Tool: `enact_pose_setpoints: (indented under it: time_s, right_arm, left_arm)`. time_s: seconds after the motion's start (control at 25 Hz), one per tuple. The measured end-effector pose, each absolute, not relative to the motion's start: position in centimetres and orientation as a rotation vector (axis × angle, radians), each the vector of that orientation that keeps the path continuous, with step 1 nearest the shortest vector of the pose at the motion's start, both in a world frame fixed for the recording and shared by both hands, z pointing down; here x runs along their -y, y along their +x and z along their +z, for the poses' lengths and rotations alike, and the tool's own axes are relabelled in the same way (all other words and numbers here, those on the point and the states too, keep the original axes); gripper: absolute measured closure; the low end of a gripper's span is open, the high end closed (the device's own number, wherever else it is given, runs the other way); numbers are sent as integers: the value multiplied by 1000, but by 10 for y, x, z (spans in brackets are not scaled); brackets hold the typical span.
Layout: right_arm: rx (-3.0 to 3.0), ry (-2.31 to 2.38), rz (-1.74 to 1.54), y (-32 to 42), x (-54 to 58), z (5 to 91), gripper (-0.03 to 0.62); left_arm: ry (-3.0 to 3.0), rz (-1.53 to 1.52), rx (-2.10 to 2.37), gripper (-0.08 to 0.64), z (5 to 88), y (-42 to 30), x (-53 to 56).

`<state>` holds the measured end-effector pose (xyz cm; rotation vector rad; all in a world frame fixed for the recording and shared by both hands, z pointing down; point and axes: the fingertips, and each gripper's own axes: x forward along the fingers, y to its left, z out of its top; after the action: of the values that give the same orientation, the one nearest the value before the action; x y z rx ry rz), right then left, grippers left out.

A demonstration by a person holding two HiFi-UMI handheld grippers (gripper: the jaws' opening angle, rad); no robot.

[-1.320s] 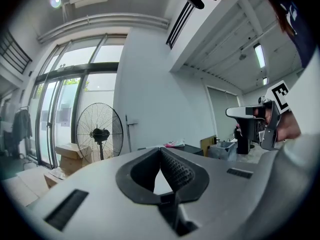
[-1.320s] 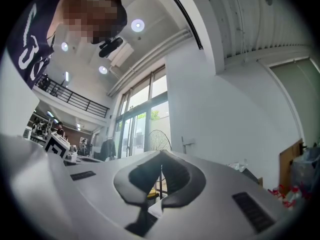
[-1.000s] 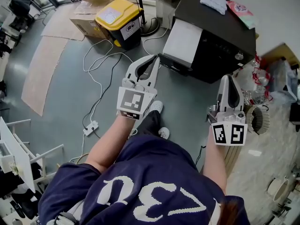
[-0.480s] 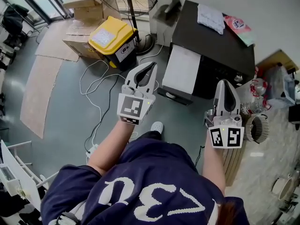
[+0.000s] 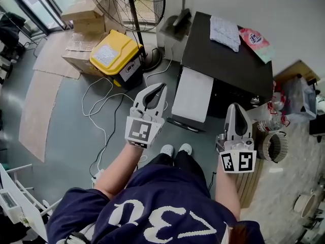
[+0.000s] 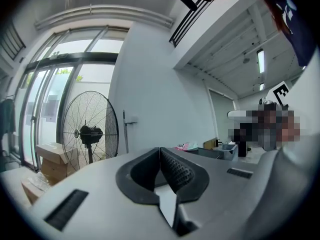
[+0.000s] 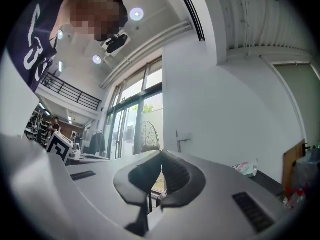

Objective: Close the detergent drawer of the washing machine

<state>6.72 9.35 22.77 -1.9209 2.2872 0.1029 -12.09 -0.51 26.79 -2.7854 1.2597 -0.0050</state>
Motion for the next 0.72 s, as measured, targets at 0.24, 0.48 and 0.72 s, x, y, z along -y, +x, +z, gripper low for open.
enact_pose_setpoints:
  time_s: [0.24,0.48,0.72]
  right_arm:
    - [-2343,-1856,61,81,-55,239,575]
    - [-2399,-1761,72,102,-15,234,575]
    - [-2430,-1687,71,133,12,236,575]
  left_arm:
    - [-2792,-35,-1286,539,276,-102,30]
    - [-2773,-36,-1308,539,272,-75,53]
    - [-2812,-34,-1421,539,278,-50,75]
